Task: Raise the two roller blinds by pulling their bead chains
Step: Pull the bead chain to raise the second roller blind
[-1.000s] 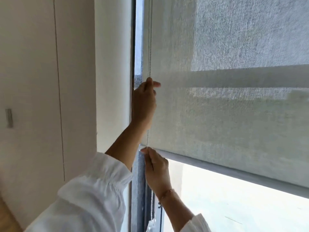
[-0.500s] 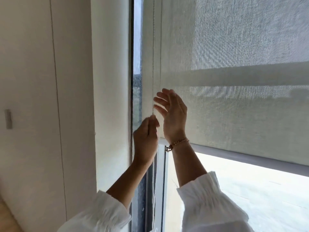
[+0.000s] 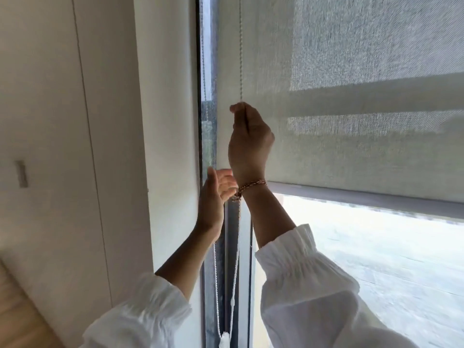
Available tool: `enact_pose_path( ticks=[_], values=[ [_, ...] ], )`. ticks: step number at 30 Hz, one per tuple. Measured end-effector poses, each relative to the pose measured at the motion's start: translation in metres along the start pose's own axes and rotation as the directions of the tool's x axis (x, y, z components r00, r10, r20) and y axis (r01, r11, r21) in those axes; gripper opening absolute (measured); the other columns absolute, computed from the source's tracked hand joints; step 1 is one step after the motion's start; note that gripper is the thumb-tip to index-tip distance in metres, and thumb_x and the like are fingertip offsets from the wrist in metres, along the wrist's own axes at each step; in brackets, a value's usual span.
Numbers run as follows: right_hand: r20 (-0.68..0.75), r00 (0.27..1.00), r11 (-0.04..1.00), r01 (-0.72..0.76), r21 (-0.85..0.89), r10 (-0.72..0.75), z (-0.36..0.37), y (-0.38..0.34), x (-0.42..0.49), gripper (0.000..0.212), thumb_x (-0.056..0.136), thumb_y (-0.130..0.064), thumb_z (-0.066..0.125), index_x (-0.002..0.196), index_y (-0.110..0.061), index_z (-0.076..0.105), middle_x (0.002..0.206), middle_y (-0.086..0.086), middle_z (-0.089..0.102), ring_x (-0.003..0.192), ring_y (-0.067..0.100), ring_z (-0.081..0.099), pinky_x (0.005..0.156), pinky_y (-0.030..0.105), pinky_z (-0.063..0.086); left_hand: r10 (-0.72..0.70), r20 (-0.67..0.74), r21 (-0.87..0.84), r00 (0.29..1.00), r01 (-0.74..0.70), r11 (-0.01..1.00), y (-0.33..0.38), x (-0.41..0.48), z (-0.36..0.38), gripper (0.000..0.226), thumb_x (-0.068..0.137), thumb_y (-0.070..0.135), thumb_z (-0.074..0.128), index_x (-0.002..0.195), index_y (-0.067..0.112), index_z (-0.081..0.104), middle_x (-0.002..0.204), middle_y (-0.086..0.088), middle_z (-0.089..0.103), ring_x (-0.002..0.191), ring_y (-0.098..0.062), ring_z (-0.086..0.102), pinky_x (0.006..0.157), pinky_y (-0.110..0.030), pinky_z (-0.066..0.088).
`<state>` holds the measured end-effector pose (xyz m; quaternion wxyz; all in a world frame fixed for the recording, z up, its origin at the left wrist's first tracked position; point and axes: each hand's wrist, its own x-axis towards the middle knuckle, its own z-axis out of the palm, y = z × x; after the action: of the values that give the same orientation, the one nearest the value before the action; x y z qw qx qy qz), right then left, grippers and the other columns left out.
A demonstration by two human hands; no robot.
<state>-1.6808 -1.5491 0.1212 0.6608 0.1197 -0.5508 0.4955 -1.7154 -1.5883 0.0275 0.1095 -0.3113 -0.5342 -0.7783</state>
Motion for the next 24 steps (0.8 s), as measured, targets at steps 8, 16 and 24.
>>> enact_pose_path(
  ticks=[8, 16, 24],
  values=[
    [0.060, 0.992, 0.985, 0.121, -0.122, -0.115, -0.024, 0.025, -0.063, 0.022, 0.087, -0.010, 0.044, 0.081, -0.002, 0.064, 0.071, 0.015, 0.069, 0.062, 0.016, 0.059, 0.058, 0.020, 0.043, 0.175, -0.035, -0.080, 0.984, -0.177, 0.981, 0.112, 0.054, 0.004, 0.041, 0.099, 0.035, 0.025, 0.111, 0.009, 0.054, 0.097, -0.001, 0.065, 0.095, -0.012, 0.063, 0.093, -0.026, 0.048],
    [0.182, 0.982, 0.992, 0.078, -0.100, -0.058, -0.044, 0.052, -0.126, 0.020, 0.088, -0.017, 0.046, 0.088, -0.009, 0.065, 0.075, 0.006, 0.070, 0.069, 0.007, 0.060, 0.063, 0.009, 0.046, 0.038, 0.020, 0.018, 0.999, -0.038, 0.999, 0.129, 0.051, 0.027, 0.034, 0.098, 0.029, 0.035, 0.072, 0.017, 0.054, 0.053, 0.006, 0.038, 0.038, -0.006, 0.031, 0.039, -0.017, 0.024],
    [0.231, 0.842, 0.798, -0.538, 0.273, 0.488, -0.027, 0.048, -0.083, 0.036, 0.087, -0.037, 0.042, 0.075, -0.016, 0.068, 0.067, 0.000, 0.059, 0.062, 0.011, 0.050, 0.058, 0.023, 0.039, 0.261, -0.098, -0.014, 0.960, -0.263, 0.965, 0.112, 0.045, 0.017, 0.043, 0.092, 0.035, 0.041, 0.051, 0.026, 0.046, 0.046, 0.009, 0.031, 0.039, -0.009, 0.020, 0.044, -0.022, 0.015]
  ],
)
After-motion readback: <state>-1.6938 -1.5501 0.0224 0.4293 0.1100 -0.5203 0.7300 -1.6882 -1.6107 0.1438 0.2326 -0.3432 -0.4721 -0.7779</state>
